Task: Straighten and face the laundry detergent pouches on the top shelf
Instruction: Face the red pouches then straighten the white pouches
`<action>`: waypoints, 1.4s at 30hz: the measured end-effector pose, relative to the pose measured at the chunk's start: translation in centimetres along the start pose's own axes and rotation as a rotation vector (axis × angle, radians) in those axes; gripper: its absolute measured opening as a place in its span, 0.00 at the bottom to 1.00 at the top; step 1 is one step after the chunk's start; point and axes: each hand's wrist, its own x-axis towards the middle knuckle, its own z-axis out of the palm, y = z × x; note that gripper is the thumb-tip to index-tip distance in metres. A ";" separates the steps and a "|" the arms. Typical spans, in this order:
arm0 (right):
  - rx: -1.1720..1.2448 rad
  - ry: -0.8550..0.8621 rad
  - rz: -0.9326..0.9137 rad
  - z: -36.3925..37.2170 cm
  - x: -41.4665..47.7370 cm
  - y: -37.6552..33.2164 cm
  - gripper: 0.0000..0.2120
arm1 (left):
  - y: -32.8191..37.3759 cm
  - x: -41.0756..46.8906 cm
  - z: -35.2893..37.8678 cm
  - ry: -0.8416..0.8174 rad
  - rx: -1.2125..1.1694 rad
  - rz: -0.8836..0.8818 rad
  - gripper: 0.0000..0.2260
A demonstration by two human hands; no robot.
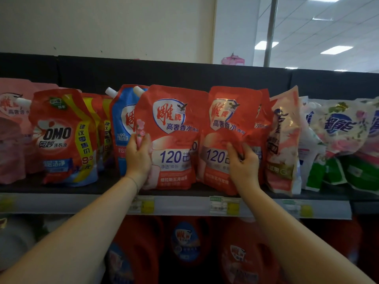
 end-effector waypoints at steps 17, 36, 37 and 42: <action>0.255 -0.514 0.539 4.8 6.1 3.2 0.18 | -0.2 0.4 0.6 -0.169 -0.210 -0.128 0.12; 0.183 -0.250 0.727 3.7 6.8 5.6 0.22 | -0.1 -2.0 4.5 -0.122 0.364 0.041 0.36; 0.216 -0.258 0.739 4.0 6.8 5.0 0.19 | 0.1 -2.6 4.3 -0.100 0.448 0.123 0.41; 0.355 -0.222 0.786 5.4 8.0 4.3 0.21 | 0.0 -4.5 3.9 -0.319 0.735 0.411 0.41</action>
